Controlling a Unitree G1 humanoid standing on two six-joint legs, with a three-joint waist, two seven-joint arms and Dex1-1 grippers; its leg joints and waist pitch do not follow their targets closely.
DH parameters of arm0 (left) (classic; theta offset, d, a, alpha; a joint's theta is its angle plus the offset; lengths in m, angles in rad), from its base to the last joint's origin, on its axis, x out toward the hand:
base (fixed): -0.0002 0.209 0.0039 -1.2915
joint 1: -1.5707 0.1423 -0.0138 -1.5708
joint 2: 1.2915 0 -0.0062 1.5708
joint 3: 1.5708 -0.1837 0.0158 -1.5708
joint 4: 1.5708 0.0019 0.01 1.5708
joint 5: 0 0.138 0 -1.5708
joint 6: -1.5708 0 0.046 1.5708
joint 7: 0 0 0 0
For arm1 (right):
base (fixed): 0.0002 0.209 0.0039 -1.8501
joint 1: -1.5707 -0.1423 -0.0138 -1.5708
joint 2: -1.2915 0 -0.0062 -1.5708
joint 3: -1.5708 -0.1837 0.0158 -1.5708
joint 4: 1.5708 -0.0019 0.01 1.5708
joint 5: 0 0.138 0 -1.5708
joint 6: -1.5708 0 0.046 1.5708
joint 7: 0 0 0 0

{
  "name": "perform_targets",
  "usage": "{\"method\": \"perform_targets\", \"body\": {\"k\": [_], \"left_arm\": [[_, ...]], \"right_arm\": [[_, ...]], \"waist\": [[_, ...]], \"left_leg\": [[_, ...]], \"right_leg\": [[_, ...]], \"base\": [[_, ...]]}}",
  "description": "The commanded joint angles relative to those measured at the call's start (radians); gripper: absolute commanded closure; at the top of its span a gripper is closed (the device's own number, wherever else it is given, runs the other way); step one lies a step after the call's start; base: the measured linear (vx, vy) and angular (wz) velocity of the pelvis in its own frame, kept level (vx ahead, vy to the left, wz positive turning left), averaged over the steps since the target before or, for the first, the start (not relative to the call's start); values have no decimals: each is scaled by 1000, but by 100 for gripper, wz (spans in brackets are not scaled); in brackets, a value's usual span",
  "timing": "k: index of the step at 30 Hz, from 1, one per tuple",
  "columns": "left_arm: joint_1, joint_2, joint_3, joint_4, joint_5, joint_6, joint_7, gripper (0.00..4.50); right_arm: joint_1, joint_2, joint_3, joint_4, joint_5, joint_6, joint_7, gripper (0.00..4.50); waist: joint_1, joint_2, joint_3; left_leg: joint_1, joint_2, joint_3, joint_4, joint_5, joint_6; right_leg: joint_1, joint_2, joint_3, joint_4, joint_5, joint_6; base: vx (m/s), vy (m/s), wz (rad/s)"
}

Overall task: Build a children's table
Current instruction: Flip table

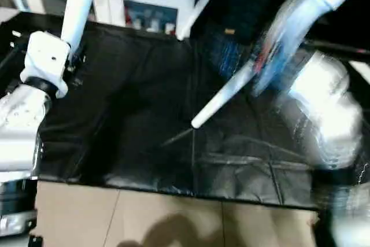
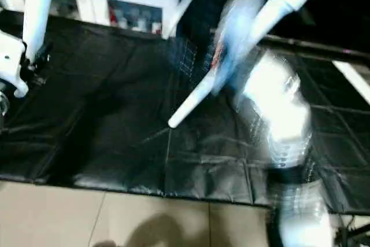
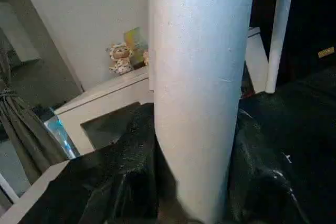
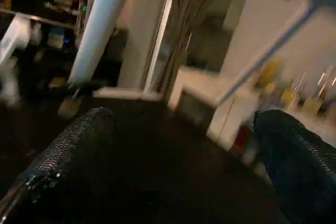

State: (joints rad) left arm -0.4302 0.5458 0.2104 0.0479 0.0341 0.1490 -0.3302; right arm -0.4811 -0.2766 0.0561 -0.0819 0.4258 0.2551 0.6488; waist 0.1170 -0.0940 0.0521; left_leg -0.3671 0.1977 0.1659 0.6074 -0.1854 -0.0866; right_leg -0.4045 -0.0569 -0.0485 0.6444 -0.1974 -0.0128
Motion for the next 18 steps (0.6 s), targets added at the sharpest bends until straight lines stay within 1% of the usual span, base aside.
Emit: {"method": "perform_targets", "body": {"k": [1,2,3,4,5,6,7,9,10,11,12,13,15,16,17,18], "left_arm": [[2,4,-27,5,-6,-9,-29,304],[2,4,-28,6,-6,-9,-29,304],[2,4,-28,6,-6,-9,-29,304],[4,4,-30,8,-9,-13,-32,304],[6,4,-31,13,-11,-17,-33,304],[7,4,-32,15,-12,-19,-34,304],[8,4,-32,18,-13,-22,-35,304],[8,5,-31,25,-14,-26,-38,304],[9,5,-31,30,-14,-29,-39,304],[9,5,-32,34,-14,-31,-41,304],[9,5,-32,34,-14,-31,-41,304],[12,5,-34,39,-13,-35,-45,304],[15,6,-35,44,-13,-37,-47,304],[17,7,-36,46,-14,-39,-48,304],[19,6,-37,46,-15,-40,-47,304],[20,6,-40,50,-14,-43,-48,304]], "right_arm": [[115,-11,18,-35,-29,66,-27,0],[121,-11,19,-36,-31,70,-29,0],[121,-11,19,-36,-31,70,-29,0],[167,-16,26,-29,-50,78,-33,0],[207,-19,25,-20,-60,105,-62,0],[219,-20,24,-15,-64,109,-72,0],[235,-21,23,-9,-68,116,-88,0],[253,-23,16,8,-65,149,-116,0],[263,-33,22,30,-93,144,-126,0],[268,-36,21,51,-112,140,-140,0],[268,-36,21,51,-112,140,-140,0],[262,-22,-2,92,-128,128,-178,0],[243,-13,-19,115,-125,119,-190,0],[226,-7,-26,127,-126,105,-185,0],[220,-5,-28,132,-128,97,-183,0],[192,1,-32,164,-130,65,-182,0]], "waist": [[-2,42,-59],[-2,39,-58],[-2,39,-58],[-4,36,-59],[-4,36,-56],[-4,38,-55],[-6,44,-56],[-8,47,-54],[-9,48,-55],[-8,46,-54],[-9,46,-54],[-8,47,-53],[-9,47,-54],[-10,49,-56],[-11,48,-56],[-10,47,-57]], "left_leg": [[17,27,-11,-83,-251,-53],[18,27,-11,-84,-260,-52],[18,27,-11,-84,-260,-52],[17,27,-14,-85,-287,-55],[17,27,-14,-87,-294,-55],[18,27,-14,-86,-301,-55],[18,27,-15,-87,-312,-58],[18,26,-16,-87,-320,-59],[18,26,-17,-86,-324,-59],[19,26,-16,-86,-325,-60],[20,26,-16,-85,-324,-60],[19,26,-15,-85,-319,-59],[18,25,-15,-85,-316,-61],[18,27,-16,-85,-311,-61],[17,27,-16,-85,-306,-61],[18,28,-14,-84,-297,-59]], "right_leg": [[40,-67,45,-85,-185,-116],[40,-66,45,-87,-195,-114],[40,-66,45,-87,-195,-114],[41,-68,43,-89,-240,-111],[39,-69,44,-93,-265,-107],[36,-69,45,-94,-276,-106],[36,-69,45,-97,-279,-106],[36,-68,44,-96,-284,-107],[37,-69,44,-96,-293,-108],[34,-69,44,-98,-297,-108],[34,-69,45,-98,-296,-109],[33,-69,45,-98,-290,-112],[34,-69,45,-97,-286,-115],[35,-68,45,-93,-260,-122],[37,-68,44,-91,-248,-124],[37,-68,45,-89,-228,-130]], "base": [[0,0,0],[0,0,0],[0,0,0],[0,0,0],[0,0,0],[0,0,0],[0,0,0],[0,0,0],[0,0,0],[0,0,0],[0,0,0],[0,0,0],[0,0,0],[0,0,0],[0,0,0],[0,0,0]]}}
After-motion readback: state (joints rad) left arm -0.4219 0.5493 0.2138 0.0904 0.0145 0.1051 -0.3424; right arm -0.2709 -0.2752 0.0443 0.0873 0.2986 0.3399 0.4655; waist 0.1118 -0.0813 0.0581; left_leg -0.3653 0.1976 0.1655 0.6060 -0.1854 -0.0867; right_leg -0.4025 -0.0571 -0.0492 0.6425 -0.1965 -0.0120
